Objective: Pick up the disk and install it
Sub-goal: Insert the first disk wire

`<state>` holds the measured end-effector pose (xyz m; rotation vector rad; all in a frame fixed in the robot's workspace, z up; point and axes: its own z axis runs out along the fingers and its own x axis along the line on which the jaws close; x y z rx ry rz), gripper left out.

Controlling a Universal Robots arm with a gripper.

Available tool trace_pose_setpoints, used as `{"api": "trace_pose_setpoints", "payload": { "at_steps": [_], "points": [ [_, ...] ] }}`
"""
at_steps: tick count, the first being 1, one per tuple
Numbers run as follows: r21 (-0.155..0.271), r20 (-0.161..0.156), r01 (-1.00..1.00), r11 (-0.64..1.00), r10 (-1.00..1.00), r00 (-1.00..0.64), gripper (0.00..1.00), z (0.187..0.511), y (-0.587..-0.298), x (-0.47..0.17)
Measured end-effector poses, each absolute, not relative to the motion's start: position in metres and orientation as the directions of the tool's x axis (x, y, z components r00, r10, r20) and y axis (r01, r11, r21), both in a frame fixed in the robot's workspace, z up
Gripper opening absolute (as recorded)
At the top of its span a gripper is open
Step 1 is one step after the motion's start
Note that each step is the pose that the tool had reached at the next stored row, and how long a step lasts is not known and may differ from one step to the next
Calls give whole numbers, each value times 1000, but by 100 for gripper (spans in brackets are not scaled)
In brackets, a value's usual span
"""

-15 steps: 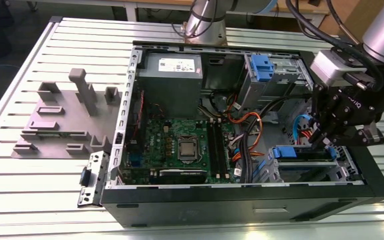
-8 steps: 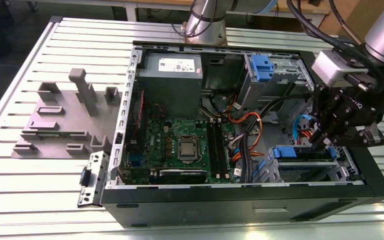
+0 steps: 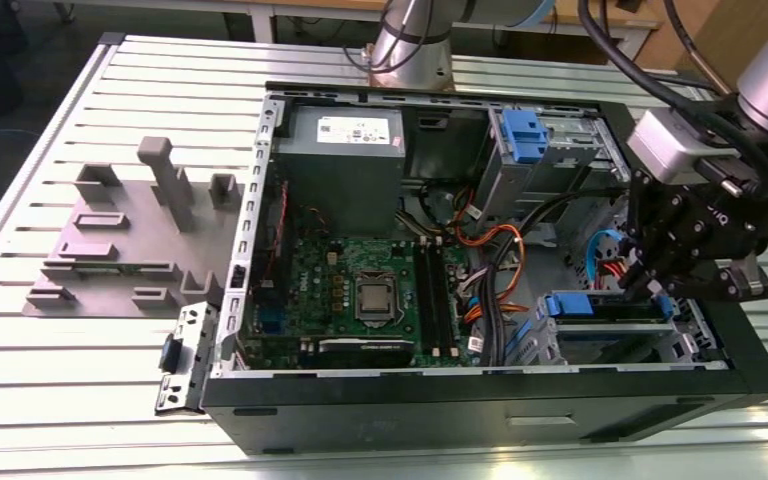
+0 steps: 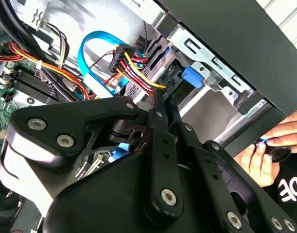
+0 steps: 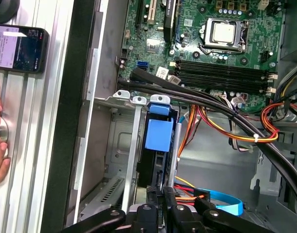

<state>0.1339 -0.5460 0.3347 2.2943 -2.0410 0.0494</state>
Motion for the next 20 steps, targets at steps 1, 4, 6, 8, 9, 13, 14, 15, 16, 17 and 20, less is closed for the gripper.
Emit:
{"api": "trace_pose_setpoints", "payload": {
  "at_steps": [1,4,6,8,9,13,14,15,16,17,20],
  "points": [
    [31,71,-993,-115,-991,117,17,335,-546,134],
    [31,71,-994,-106,-992,108,17,335,-547,134],
    [31,71,-995,-92,-993,94,17,335,-547,134],
    [31,71,-996,-83,-994,85,17,334,-547,134],
    [31,70,-996,-82,-994,84,17,334,-547,134],
    [31,70,-996,-80,-994,82,17,334,-547,134],
    [31,70,-996,-79,-994,81,17,334,-547,134],
    [31,70,-996,-78,-994,80,17,334,-547,134],
    [31,70,-997,-77,-994,79,17,334,-547,134],
    [31,70,-997,-76,-994,78,17,333,-547,134],
    [31,70,-997,-74,-995,76,17,333,-548,134]
  ]
}}
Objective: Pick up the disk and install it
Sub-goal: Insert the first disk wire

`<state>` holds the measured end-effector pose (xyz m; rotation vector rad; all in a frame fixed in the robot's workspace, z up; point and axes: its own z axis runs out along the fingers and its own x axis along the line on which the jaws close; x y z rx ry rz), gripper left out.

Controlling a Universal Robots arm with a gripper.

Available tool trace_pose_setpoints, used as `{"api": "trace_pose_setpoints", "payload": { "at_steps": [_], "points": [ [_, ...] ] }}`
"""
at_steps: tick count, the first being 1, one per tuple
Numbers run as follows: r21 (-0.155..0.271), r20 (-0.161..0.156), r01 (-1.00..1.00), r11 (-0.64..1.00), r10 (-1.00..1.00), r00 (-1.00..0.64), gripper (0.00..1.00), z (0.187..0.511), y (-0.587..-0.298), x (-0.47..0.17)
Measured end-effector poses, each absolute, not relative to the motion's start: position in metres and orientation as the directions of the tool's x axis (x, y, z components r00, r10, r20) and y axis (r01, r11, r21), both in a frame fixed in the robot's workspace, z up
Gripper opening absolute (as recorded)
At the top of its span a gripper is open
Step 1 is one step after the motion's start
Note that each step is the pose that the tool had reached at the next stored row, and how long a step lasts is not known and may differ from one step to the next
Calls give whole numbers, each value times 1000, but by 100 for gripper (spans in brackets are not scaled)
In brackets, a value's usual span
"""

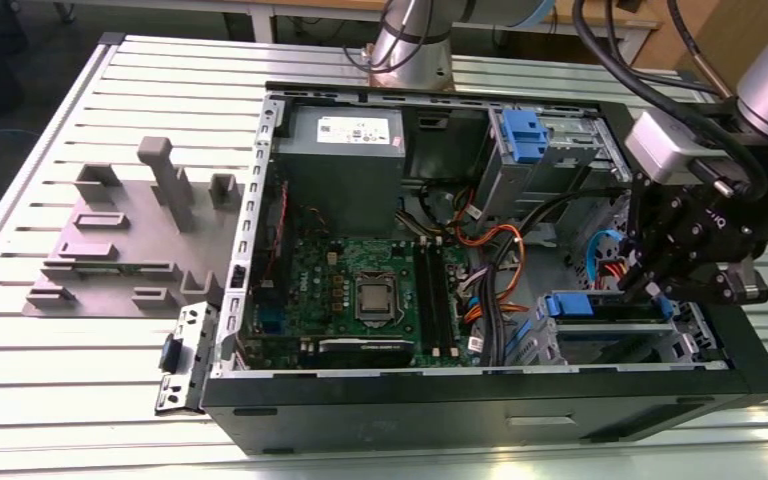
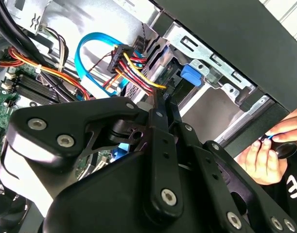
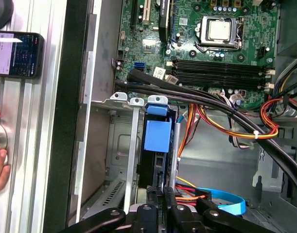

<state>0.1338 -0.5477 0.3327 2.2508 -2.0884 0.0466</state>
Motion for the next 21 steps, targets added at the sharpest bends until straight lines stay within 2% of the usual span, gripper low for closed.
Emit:
{"api": "trace_pose_setpoints", "payload": {
  "at_steps": [12,21],
  "points": [
    [31,70,-997,-67,-995,69,17,335,-548,134],
    [30,51,-998,-57,-997,58,17,334,-551,134]
  ]
}}
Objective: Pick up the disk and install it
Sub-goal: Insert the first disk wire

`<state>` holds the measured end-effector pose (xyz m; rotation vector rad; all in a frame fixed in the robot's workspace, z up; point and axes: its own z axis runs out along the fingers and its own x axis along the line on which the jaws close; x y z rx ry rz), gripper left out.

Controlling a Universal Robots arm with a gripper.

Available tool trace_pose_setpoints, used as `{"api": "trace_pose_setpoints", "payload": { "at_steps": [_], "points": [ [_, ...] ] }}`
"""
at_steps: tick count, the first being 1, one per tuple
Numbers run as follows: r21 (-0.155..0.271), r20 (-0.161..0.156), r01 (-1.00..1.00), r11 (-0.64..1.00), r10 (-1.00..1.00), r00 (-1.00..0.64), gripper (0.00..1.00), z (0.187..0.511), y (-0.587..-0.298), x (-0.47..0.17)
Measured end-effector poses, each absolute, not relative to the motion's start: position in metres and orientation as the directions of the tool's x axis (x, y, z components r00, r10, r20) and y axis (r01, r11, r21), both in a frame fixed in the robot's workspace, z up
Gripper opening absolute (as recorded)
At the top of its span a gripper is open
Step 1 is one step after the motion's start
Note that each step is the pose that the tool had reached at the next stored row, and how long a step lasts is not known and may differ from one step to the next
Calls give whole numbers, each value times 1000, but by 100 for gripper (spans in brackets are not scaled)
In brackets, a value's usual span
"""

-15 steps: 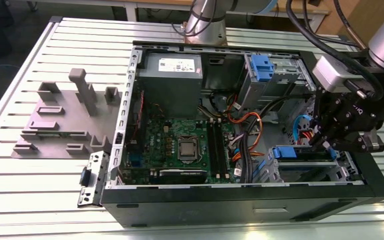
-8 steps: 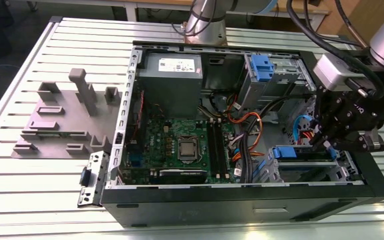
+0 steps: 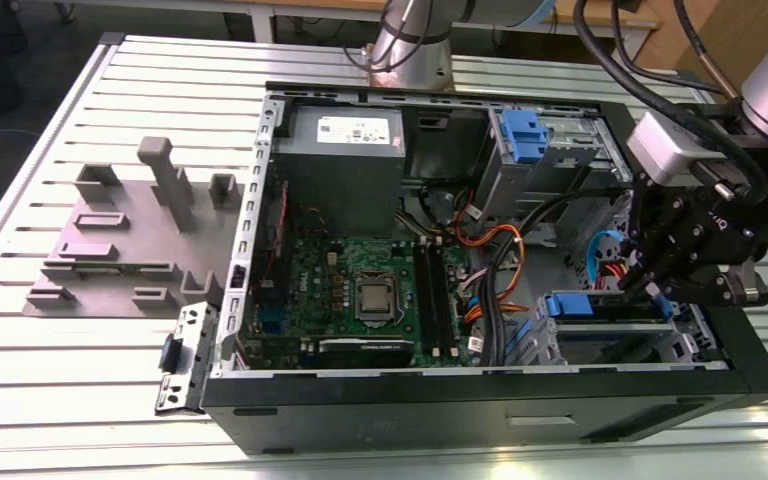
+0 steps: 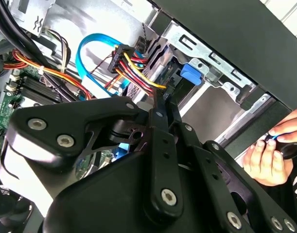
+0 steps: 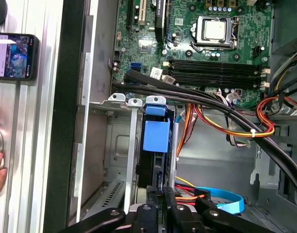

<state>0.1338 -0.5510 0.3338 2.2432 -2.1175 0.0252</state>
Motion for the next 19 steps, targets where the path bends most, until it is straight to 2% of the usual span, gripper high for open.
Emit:
{"api": "trace_pose_setpoints", "payload": {
  "at_steps": [19],
  "points": [
    [30,46,-999,-35,-998,37,17,334,-553,134]
  ]
}}
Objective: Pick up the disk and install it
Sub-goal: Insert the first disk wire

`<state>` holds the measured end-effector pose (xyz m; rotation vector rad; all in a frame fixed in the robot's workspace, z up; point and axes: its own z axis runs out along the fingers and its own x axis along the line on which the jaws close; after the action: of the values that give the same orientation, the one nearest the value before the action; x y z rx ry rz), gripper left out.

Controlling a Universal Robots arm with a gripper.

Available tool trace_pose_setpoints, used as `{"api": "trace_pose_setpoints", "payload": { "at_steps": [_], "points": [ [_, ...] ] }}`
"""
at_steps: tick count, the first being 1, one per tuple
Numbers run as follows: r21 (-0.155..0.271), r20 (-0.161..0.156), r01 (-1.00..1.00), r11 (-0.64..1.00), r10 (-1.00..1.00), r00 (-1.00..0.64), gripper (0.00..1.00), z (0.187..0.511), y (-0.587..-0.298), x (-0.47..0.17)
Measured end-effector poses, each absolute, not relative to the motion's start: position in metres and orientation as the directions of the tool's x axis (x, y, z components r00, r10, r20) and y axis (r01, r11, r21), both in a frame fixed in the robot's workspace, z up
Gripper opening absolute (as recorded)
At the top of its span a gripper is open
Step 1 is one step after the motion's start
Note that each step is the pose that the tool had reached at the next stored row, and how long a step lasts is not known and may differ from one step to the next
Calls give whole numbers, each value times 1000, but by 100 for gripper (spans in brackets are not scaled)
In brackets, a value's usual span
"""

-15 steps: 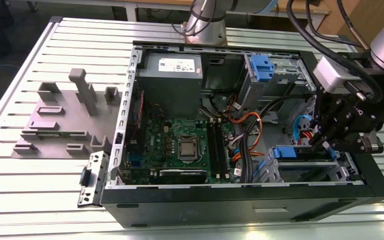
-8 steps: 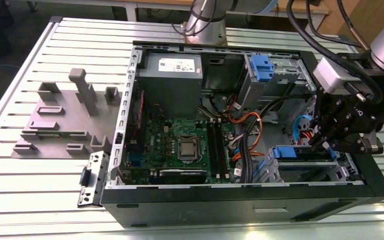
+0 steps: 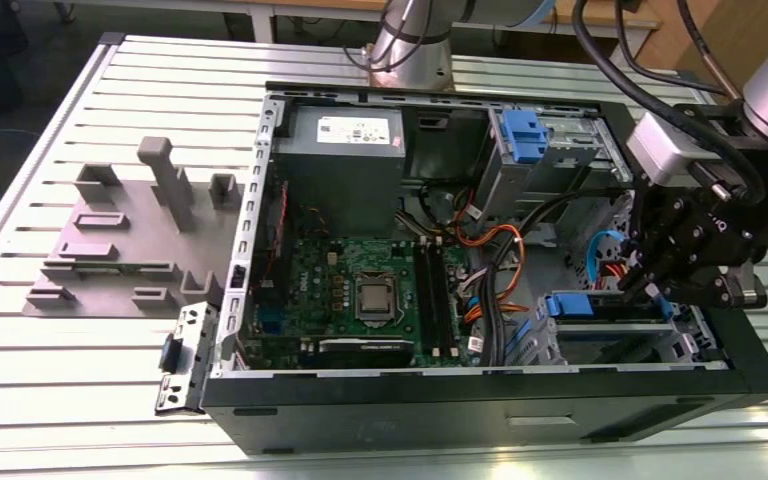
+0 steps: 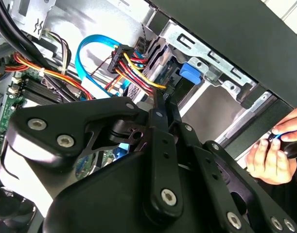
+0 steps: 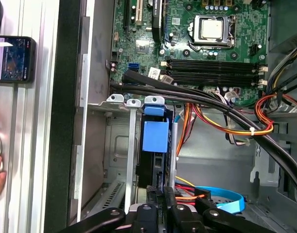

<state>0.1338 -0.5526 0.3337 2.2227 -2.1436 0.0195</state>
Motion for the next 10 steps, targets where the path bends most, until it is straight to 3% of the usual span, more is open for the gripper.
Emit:
{"api": "trace_pose_setpoints", "payload": {
  "at_steps": [10],
  "points": [
    [30,47,-999,-26,-999,27,17,335,-553,134]
  ]
}}
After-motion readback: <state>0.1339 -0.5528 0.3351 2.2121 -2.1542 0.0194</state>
